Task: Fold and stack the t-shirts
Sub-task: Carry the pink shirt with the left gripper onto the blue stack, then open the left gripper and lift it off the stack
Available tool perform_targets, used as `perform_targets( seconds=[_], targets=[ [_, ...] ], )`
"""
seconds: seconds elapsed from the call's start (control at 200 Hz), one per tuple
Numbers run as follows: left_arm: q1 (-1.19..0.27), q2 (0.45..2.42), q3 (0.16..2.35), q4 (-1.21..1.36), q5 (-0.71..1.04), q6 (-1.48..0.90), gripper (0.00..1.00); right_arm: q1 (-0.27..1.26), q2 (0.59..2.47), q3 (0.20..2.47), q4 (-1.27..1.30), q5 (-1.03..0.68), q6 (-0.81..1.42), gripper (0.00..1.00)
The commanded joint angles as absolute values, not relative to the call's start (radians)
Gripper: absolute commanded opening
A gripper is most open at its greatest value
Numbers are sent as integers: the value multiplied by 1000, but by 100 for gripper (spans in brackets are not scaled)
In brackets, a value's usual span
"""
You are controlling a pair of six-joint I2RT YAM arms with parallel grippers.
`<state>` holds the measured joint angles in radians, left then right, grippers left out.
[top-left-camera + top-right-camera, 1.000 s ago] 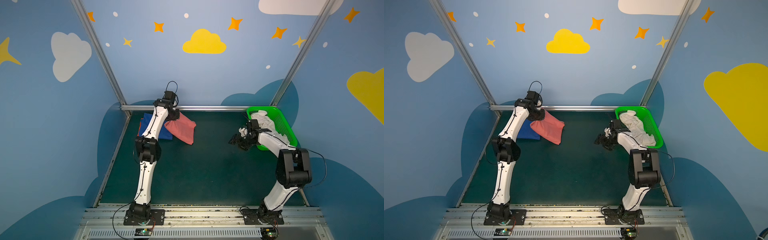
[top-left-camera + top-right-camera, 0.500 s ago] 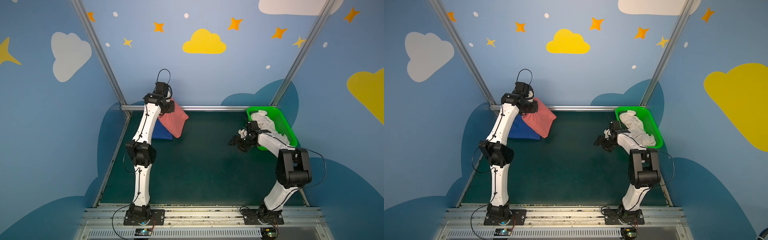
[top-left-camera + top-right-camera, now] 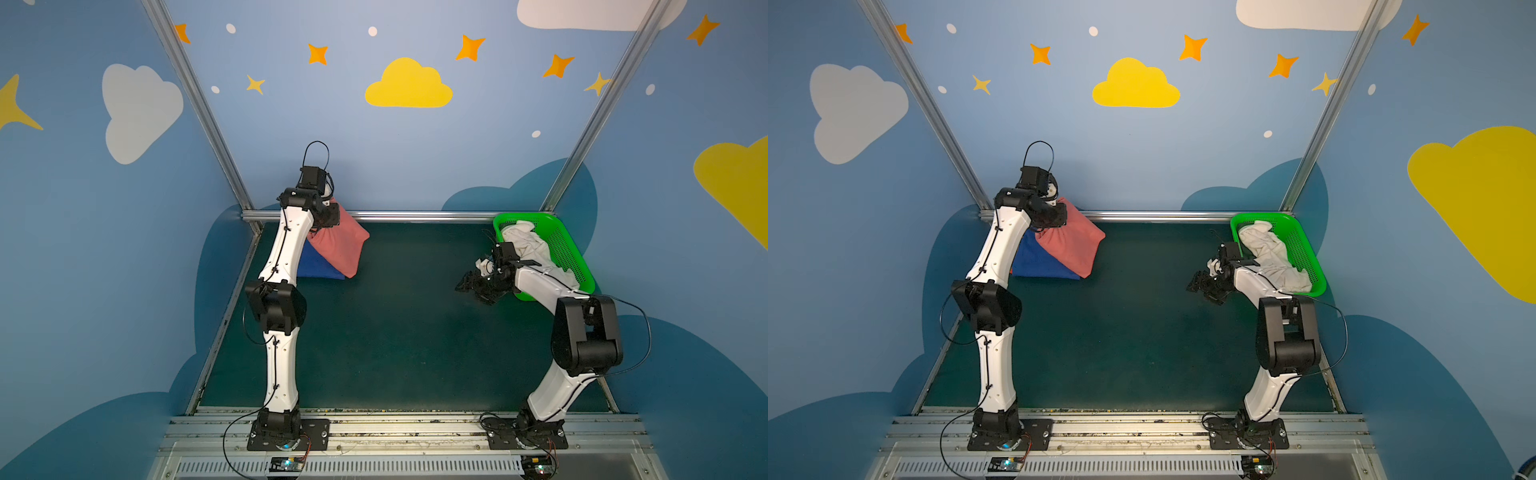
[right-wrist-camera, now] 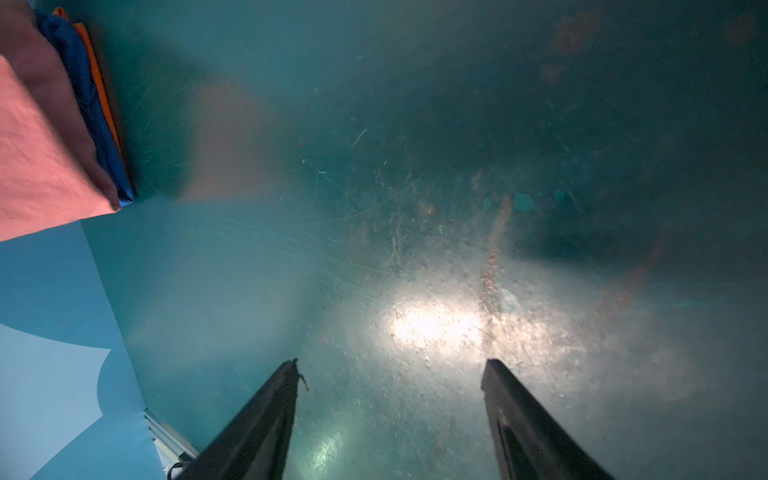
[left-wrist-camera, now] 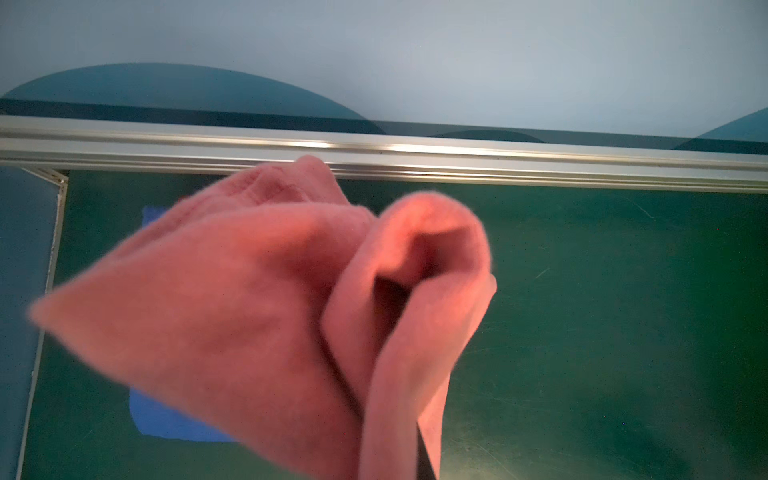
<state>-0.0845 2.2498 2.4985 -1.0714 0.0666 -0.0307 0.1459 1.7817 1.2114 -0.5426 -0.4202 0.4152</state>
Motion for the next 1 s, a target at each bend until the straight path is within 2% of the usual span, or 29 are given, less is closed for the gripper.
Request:
perform_targets(
  seconds=[0.0,0.376,0.531,0.611,0.641,0.666,0.696,0.711,0.731,0.781,0.876,0.996],
  targets=[
    [-61,2211,2496,-1030,77,-26,5,154,1807,1212,-545,-430,421,72],
    [29,2292,2452,-1012,80,12,5,173,1825,1230,-568,-405,420,72],
    [64,2370,2453,-1007,7,24,5,182,1824,1239,-580,-395,424,71],
    [84,2407,2454,-991,-2,25,10,191,1827,1252,-600,-381,424,71],
    [92,2419,2454,-982,5,23,14,193,1827,1255,-606,-375,423,72],
    [99,2429,2456,-974,8,22,20,196,1829,1260,-610,-370,423,72],
    [106,2440,2457,-966,5,20,35,200,1831,1265,-618,-365,423,71],
    [108,2446,2459,-962,1,20,45,201,1831,1267,-621,-362,423,71],
    [112,2452,2461,-958,-8,20,52,204,1833,1271,-627,-359,422,72],
    [116,2468,2470,-953,-45,19,60,212,1835,1280,-640,-351,421,72],
    [121,2476,2480,-943,-145,24,83,228,1836,1298,-664,-333,417,71],
    [124,2451,2467,-921,-231,26,100,240,1830,1312,-677,-328,417,72]
  ],
)
